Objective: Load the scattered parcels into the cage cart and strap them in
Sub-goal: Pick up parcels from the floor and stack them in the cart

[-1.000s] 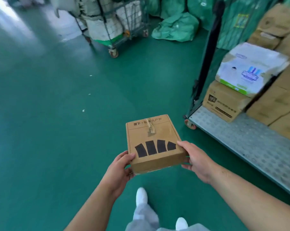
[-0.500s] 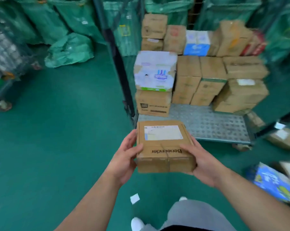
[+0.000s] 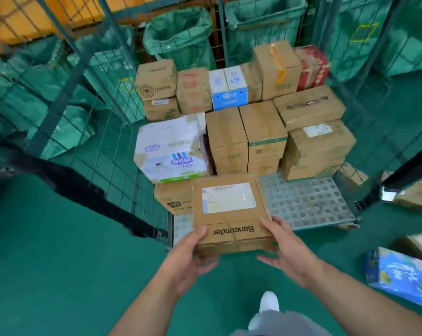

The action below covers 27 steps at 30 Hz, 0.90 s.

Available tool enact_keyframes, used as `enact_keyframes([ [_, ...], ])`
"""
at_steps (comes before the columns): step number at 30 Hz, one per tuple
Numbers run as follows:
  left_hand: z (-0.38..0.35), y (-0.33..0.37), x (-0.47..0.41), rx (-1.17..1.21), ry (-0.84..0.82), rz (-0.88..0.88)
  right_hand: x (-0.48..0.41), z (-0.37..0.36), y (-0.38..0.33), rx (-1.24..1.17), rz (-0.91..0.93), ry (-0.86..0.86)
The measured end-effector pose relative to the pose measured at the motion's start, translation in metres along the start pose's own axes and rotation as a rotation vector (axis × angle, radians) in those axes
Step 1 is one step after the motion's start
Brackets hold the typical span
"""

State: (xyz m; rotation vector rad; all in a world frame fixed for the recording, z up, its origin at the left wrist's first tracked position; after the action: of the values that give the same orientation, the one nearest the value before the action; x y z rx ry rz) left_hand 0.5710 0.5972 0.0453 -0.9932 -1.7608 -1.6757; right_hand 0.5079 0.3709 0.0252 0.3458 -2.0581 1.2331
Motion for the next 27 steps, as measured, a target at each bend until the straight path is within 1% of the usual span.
enact_keyframes([
  [2,-0.007,0.032,-0.015,0.035,0.069,-0.022,-0.024,0.0,-0.027,0.066,-0.035,-0.048],
  [5,-0.009,0.067,-0.034,0.085,0.134,-0.036,-0.055,-0.009,-0.061,0.118,-0.021,-0.08],
  [10,-0.011,0.111,-0.071,0.157,0.183,-0.05,-0.108,-0.04,-0.101,0.155,0.039,-0.029],
  [15,-0.002,0.158,-0.133,0.188,0.192,-0.033,-0.167,-0.067,-0.135,0.181,0.079,0.039],
  [20,0.022,0.235,-0.21,0.222,0.145,-0.041,-0.235,-0.105,-0.175,0.181,0.026,0.068],
  [24,0.057,0.303,-0.27,0.128,0.129,-0.015,-0.294,-0.155,-0.206,0.166,-0.064,0.128],
  [27,0.077,0.35,-0.303,0.069,0.144,-0.024,-0.341,-0.198,-0.223,0.18,-0.092,0.079],
])
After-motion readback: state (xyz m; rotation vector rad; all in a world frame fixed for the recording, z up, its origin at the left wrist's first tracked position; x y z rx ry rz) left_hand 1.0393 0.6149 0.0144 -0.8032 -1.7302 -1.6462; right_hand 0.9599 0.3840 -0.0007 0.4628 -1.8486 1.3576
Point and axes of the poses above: each hand's wrist, its own x-axis away from the middle knuckle, its own z-axis out of the back of the hand, y = z × x, the point moved 6 cm from there along -x, towards the middle knuckle, and after that the axes turned 2 degrees about y, right-handed, at the moved point
